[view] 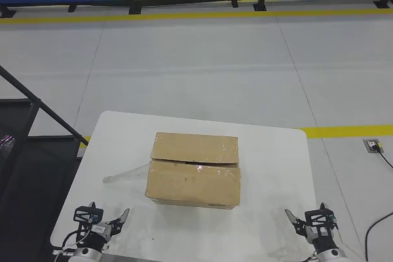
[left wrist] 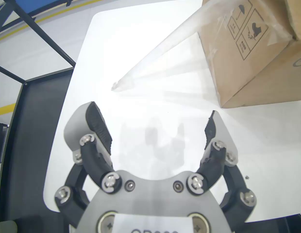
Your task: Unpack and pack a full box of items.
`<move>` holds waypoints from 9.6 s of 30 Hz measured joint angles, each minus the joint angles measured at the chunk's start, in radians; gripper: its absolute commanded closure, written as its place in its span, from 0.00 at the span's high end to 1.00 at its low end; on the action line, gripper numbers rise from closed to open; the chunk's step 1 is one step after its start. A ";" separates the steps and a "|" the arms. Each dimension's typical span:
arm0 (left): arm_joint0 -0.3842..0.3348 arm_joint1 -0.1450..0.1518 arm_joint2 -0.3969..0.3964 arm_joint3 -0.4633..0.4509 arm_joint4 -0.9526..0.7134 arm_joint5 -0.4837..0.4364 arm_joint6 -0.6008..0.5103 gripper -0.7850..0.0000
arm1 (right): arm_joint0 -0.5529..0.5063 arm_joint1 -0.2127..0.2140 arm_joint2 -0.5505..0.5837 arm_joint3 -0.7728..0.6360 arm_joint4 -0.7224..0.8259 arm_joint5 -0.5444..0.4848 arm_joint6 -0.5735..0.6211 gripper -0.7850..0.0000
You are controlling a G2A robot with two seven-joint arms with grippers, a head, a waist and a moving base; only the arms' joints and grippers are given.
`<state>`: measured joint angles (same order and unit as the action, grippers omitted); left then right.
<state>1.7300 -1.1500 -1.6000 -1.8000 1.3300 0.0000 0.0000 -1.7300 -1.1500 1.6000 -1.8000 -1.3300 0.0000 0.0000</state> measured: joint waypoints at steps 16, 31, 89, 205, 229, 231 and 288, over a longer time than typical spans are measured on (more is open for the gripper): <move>0.000 0.000 0.000 0.000 0.000 0.000 0.000 1.00 | 0.000 0.000 0.000 0.000 0.000 0.000 0.000 1.00; -0.103 -0.003 -0.047 0.022 -0.298 -0.208 0.043 1.00 | 0.093 -0.010 -0.059 -0.164 0.074 -0.047 0.099 1.00; -0.266 -0.015 0.001 0.105 -0.539 -0.429 0.038 1.00 | 0.601 0.078 -0.226 0.046 1.565 -0.635 1.185 1.00; -0.195 0.041 -0.038 0.140 -0.302 -0.393 -0.054 1.00 | 1.221 -0.157 -0.849 0.617 1.441 -0.105 0.734 1.00; -0.140 0.043 -0.041 0.083 -0.284 -0.486 0.019 1.00 | 1.350 -0.308 -0.904 1.051 1.727 -0.304 0.805 1.00; -0.138 0.043 -0.032 0.068 -0.269 -0.484 0.021 1.00 | 1.360 -0.314 -0.895 1.064 1.750 -0.330 0.828 1.00; -0.190 0.022 -0.108 0.118 -0.369 -0.252 0.000 1.00 | 0.984 -0.200 -0.560 0.225 1.387 -0.284 1.061 1.00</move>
<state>1.5398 -1.1280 -1.7079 -1.6819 0.9615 -0.2522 0.0000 -0.7456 -1.3504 1.0396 -1.5747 0.0567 -0.2837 1.0610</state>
